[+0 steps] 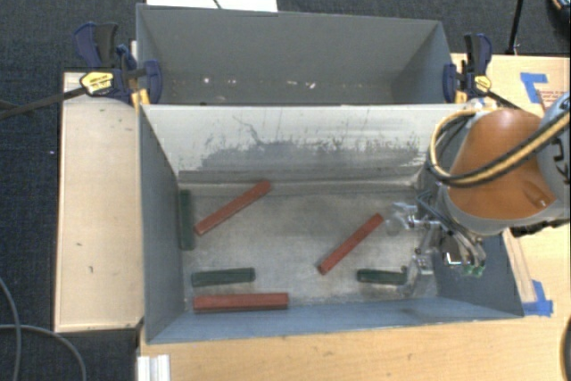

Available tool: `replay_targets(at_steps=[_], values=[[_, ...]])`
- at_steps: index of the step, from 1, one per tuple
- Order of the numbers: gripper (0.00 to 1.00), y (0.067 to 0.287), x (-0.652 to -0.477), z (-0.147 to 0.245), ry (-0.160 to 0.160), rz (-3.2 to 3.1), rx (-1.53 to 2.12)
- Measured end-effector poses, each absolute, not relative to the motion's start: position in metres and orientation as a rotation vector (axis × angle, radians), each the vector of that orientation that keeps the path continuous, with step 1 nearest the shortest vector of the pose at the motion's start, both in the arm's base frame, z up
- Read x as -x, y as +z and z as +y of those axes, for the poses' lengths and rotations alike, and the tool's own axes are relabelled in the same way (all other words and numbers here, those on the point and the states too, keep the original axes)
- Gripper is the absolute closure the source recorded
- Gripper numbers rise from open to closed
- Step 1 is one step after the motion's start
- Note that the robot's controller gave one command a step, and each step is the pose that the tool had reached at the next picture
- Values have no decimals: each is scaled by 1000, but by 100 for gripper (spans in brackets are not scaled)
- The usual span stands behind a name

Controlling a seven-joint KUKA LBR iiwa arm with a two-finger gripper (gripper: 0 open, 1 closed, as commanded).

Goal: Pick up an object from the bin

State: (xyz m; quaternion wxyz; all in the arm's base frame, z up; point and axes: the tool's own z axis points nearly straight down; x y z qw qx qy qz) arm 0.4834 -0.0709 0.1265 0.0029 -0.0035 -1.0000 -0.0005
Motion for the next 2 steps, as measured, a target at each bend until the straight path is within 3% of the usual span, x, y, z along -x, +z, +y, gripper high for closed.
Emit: replay_targets(at_steps=[1, 2], values=[[0, 68, -484, -47, -1, -3146, -59], [100, 70, -483, -48, 1, -3145, -65]])
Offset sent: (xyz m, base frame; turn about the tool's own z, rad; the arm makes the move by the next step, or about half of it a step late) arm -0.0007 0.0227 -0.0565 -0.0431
